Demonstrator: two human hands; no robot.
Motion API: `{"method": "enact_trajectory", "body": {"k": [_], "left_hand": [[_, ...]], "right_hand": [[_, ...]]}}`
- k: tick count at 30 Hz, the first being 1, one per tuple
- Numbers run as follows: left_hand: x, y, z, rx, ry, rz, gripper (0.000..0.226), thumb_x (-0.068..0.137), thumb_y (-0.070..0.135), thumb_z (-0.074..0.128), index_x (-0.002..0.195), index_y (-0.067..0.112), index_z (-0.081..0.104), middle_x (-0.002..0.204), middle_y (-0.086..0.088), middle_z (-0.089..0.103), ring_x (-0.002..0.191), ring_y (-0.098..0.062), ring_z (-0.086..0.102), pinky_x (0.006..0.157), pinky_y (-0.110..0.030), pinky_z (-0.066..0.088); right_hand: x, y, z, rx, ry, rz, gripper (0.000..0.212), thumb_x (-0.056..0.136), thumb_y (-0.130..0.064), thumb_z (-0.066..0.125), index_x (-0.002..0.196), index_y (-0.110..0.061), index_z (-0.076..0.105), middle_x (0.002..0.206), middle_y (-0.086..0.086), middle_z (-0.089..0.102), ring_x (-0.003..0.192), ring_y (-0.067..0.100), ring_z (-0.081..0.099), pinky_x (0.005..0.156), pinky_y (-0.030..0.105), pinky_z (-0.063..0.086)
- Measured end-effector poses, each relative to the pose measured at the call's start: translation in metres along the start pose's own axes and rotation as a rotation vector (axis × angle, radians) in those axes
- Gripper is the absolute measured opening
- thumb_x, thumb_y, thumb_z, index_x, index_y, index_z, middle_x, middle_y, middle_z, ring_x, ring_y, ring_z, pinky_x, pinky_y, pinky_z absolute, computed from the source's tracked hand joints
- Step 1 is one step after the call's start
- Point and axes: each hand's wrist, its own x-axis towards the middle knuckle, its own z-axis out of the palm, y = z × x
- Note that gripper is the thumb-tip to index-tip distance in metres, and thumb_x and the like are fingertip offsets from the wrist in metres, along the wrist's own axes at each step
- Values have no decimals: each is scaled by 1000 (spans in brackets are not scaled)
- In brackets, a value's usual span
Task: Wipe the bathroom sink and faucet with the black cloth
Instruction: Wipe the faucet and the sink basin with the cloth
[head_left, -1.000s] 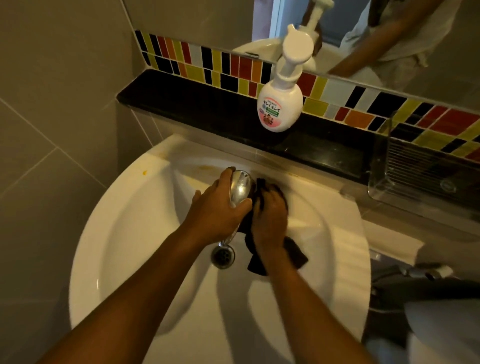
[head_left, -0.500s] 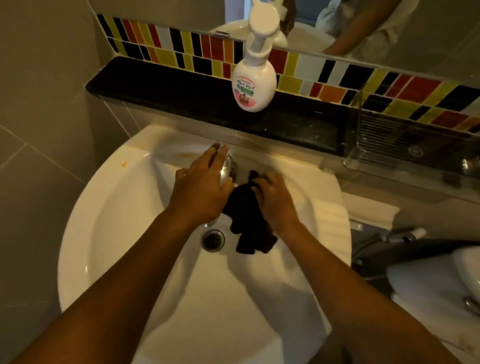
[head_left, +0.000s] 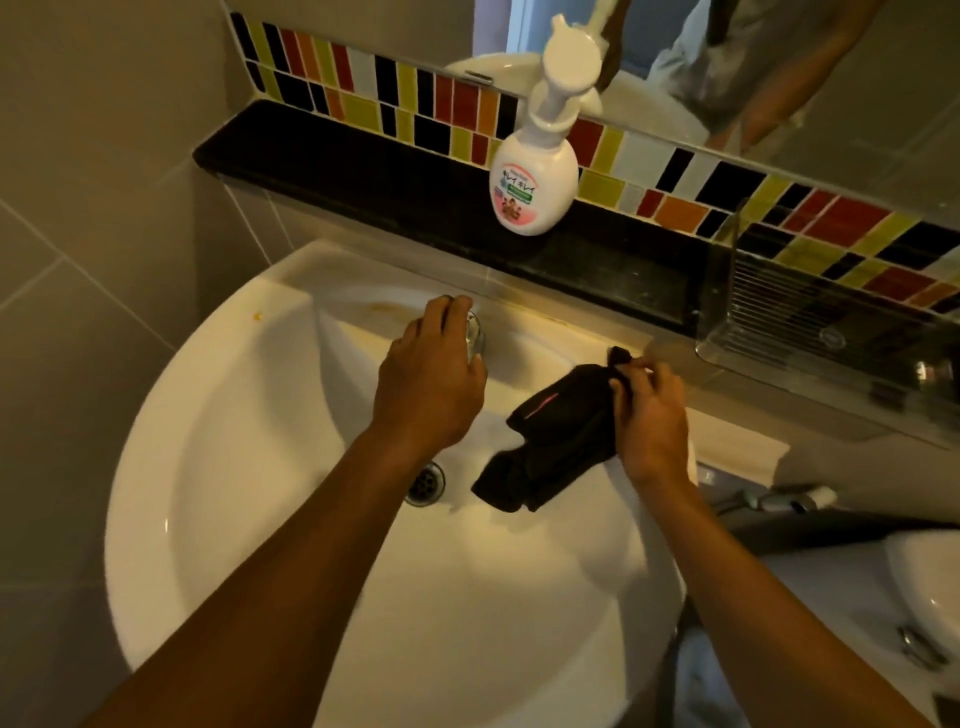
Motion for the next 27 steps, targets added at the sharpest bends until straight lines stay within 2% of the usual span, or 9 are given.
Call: {"method": "enact_trajectory", "body": {"k": [3,6,9,12,15,18,22,25,27], "left_hand": [[1,0,-1,-3,1,-8,61,91,28,54,144,18,26,148,-6,33,127,-27,43,97,-34,45],[0,1,-1,-4,3,-3,60,91,28,55,144,18,27,148,-5,33,127,-26,43,94,-32,45],[1,0,0,-25,10,-3,59,91,28,56,143,19,28,147,-4,34,125,-25,44,90,-29,45],[2,-1,1,-14,19,-14,60,91,29,56,143,20,28,147,-4,33,126,-25,43,91,-31,46],[2,-2,3,-19,24,-7,60,90,29,56,143,21,29,147,-3,33,126,-24,43,91,-30,46],[2,-2,5,-25,33,-2,60,90,29,56,143,20,29,146,-3,33,126,-24,43,91,-30,46],[2,-2,5,-28,52,8,58,90,30,55,142,19,31,146,-4,35,125,-24,45,91,-31,46],[2,-3,6,-23,52,6,57,91,31,54,142,18,32,145,-5,37,124,-25,46,93,-34,49],[2,-2,5,-14,52,1,58,91,31,54,143,18,31,145,-5,36,124,-25,46,93,-35,49]], "right_hand": [[11,-16,18,-83,-1,-26,14,95,-29,53,102,-18,54,96,-9,46,87,4,39,84,16,40],[15,-28,30,-47,104,25,18,95,-35,50,91,-17,52,92,0,50,87,15,45,81,35,46],[1,-34,42,-13,73,79,26,97,-35,43,108,-15,55,107,3,55,105,21,51,98,42,45],[-21,-17,60,-323,-23,-45,49,100,-29,36,143,-6,35,149,16,36,142,33,24,120,43,10],[-17,-16,70,-477,-54,-145,57,102,-31,24,149,-2,10,159,16,5,147,27,-6,117,34,-16],[0,-37,77,-433,-203,-240,56,102,-26,29,148,-3,7,160,11,-1,144,19,-12,115,30,-13],[19,-53,86,-495,-311,-584,58,93,-13,53,145,-6,30,155,12,28,143,22,12,115,36,7],[34,-57,88,-489,-567,-716,54,94,-7,45,146,-9,32,155,8,31,144,24,24,118,36,17],[38,-56,92,-470,-532,-676,54,95,-12,39,147,-12,28,157,5,28,145,21,22,118,28,7]]}}
